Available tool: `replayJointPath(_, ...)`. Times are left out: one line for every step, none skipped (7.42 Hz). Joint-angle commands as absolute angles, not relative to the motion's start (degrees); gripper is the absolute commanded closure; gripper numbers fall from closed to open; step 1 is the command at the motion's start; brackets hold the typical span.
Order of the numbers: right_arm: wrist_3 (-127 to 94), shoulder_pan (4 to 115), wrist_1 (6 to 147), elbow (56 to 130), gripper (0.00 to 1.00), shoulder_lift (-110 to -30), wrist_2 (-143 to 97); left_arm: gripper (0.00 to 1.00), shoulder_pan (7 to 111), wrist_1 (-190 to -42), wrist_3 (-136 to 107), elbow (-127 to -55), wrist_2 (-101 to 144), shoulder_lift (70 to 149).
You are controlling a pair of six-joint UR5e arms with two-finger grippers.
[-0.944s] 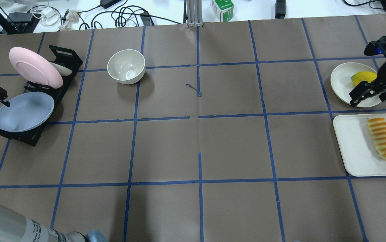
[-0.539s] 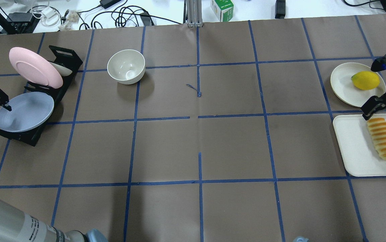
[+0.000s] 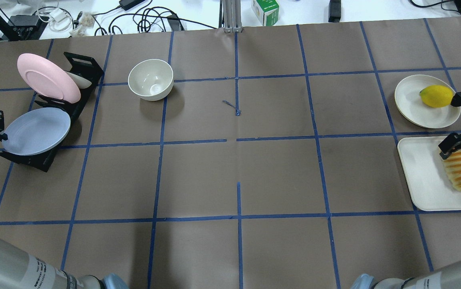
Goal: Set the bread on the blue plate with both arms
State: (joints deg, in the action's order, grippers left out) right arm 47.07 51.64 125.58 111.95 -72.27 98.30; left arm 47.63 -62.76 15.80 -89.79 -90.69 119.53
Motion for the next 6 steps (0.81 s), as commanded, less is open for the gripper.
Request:
replayJointPath(47.2,49.4,126.9,112.5,0.0,-70.5,98.5,1.0,47.2,-63.0,15.8,-89.9,-90.6,119.5)
replayJointPath(47.3,49.4,127.0,112.7,0.0,-70.3,98.6,1.0,47.1,-63.2,15.8,-89.9,-90.5,119.5)
replayJointPath(46.9,49.3,127.1,113.3,0.0,-70.2,98.7,1.0,46.9,-63.3,16.1,-89.7,-90.6,119.4)
replayJointPath(46.9,49.3,127.3,113.6,0.0,-70.1,98.7,1.0,46.7,-64.5,16.6,-89.7,-90.7,118.2)
replayJointPath(46.9,49.3,127.3,113.6,0.0,-69.6,98.8,1.0,46.6,-68.0,16.8,-89.0,-90.6,117.4)
replayJointPath(46.8,49.2,127.5,113.5,0.0,-68.6,98.7,1.0,46.0,-73.0,18.4,-88.4,-90.0,116.4)
